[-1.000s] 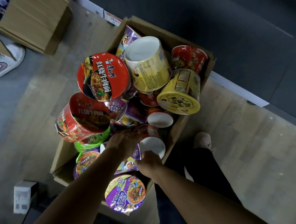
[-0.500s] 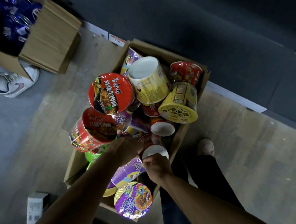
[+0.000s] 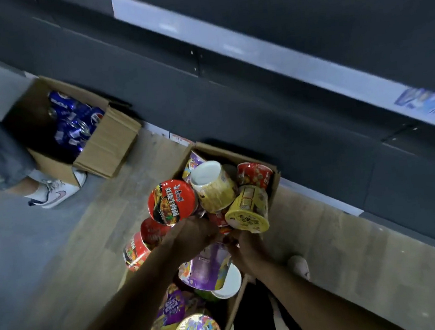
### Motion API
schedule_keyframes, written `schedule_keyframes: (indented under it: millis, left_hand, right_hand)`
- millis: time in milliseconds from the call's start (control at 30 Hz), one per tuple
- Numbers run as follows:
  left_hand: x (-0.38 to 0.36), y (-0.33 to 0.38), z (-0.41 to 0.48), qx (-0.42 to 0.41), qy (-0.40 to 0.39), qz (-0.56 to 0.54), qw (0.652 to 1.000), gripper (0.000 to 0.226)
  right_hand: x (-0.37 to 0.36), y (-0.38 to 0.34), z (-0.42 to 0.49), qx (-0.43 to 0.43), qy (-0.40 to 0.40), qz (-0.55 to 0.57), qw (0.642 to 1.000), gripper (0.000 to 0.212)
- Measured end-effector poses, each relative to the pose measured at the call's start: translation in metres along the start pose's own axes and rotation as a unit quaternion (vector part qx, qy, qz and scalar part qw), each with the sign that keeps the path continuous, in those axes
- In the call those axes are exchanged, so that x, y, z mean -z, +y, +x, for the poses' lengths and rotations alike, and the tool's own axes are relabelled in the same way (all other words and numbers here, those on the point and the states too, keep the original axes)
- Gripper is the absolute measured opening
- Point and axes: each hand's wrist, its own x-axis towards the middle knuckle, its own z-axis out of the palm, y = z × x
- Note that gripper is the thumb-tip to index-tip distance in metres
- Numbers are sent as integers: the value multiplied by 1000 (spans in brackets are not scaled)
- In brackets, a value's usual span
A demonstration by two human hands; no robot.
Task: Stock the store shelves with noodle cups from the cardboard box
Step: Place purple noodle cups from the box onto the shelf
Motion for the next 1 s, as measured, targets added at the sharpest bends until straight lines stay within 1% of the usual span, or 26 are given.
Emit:
schedule_keyframes:
  millis: [67,133,200,300,367,600,667,800,900,1000]
  left_hand:
    - [28,17,4,-9,24,17,1000,19]
    - [50,33,9,-27,52,6,998,21]
    - [68,47,12,-21,47,24,998,21]
    - [99,67,16,-9,50,34,998,17]
    - [117,79,19,-7,54,20,998,16]
    - [186,128,20,-32,103,50,993,17]
    - [203,139,19,-37,108,40,993,15]
    - [233,162,14,-54,131,17,990,10]
    - [253,177,11,-66,151,-17,986,8]
    - [274,192,9,-66,178,-41,981,9]
  right_hand:
    - [21,-12,-6,-2,4,18,1000,34]
    - [43,-23,-12,29,-4,37,999,35]
    - [65,-32,-19,67,-4,42,997,34]
    - [100,-46,-32,98,-5,55,994,32]
    - [123,-56,-40,107,0,66,992,33]
    - [187,-87,-62,99,22,51,994,40]
    - [205,-95,-69,96,32,50,994,38]
    - [238,-112,-87,113,43,71,990,22]
    - [262,-123,-101,117,60,88,987,30]
    - [287,-140,-120,139,84,82,983,22]
